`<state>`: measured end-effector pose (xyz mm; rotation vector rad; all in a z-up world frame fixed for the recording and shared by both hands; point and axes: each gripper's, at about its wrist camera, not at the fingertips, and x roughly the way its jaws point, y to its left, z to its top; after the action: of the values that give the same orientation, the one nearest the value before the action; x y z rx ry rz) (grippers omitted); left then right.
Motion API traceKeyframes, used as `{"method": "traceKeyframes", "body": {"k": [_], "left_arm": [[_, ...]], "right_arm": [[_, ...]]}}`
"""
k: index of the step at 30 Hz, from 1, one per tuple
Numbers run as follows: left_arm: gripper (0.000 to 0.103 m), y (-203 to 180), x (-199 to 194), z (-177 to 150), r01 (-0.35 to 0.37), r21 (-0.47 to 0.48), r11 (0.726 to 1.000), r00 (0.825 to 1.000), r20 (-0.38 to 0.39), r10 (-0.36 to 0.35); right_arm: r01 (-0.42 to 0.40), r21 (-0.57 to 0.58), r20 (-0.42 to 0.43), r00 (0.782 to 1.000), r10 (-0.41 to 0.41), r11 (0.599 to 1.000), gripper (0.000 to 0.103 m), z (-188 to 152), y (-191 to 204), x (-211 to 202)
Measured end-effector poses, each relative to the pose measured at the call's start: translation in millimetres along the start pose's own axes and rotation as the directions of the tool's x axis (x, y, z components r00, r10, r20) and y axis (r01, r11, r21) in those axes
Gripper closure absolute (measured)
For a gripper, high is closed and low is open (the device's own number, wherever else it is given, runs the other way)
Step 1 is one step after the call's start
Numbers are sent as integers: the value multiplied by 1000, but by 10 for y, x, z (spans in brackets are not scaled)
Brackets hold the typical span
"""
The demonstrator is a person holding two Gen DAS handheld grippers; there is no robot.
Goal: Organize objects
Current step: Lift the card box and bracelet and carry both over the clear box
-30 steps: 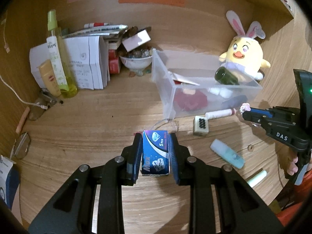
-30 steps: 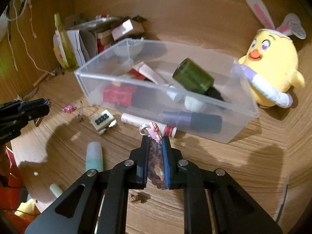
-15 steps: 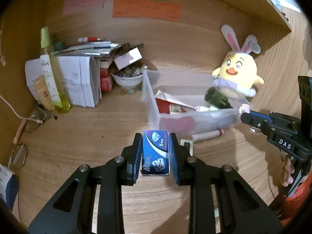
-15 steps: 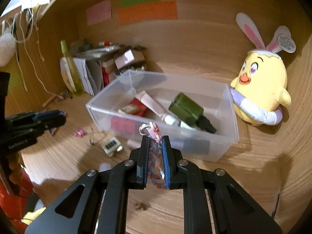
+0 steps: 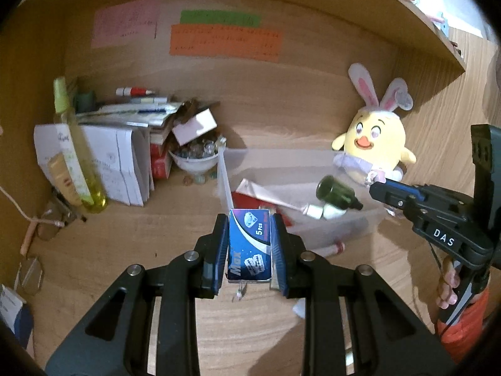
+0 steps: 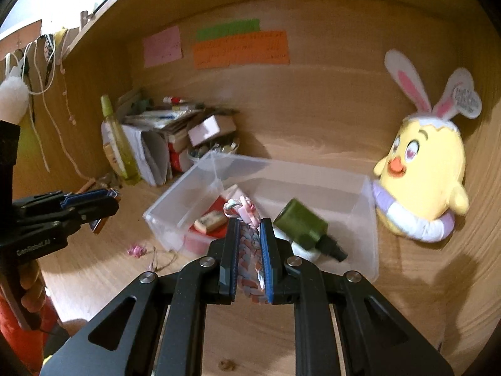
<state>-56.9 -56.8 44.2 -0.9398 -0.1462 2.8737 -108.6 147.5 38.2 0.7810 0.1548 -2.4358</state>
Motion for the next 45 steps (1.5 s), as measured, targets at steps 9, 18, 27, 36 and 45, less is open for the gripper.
{"method": "traceKeyframes", "body": {"k": [9, 18, 27, 36, 45], "left_arm": [[76, -23, 118, 193, 8, 18, 1000, 1000, 14, -9], [76, -49, 415, 274, 42, 7, 999, 999, -20, -42], [76, -94, 749, 283, 41, 15, 999, 996, -85, -40], [76, -134, 999, 255, 63, 37, 997, 988, -144, -57], [76, -151, 1159, 228, 81, 28, 996, 980, -184, -74]], "right_arm": [[38, -18, 36, 999, -38, 999, 91, 185, -65, 39], [114, -25, -6, 993, -114, 993, 91, 219, -296, 256], [107, 25, -88, 991, -105, 994, 91, 88, -533, 542], [158, 37, -128, 980, -152, 987, 91, 44, -648, 665], [190, 38, -148, 972, -183, 981, 91, 22, -704, 746]]}}
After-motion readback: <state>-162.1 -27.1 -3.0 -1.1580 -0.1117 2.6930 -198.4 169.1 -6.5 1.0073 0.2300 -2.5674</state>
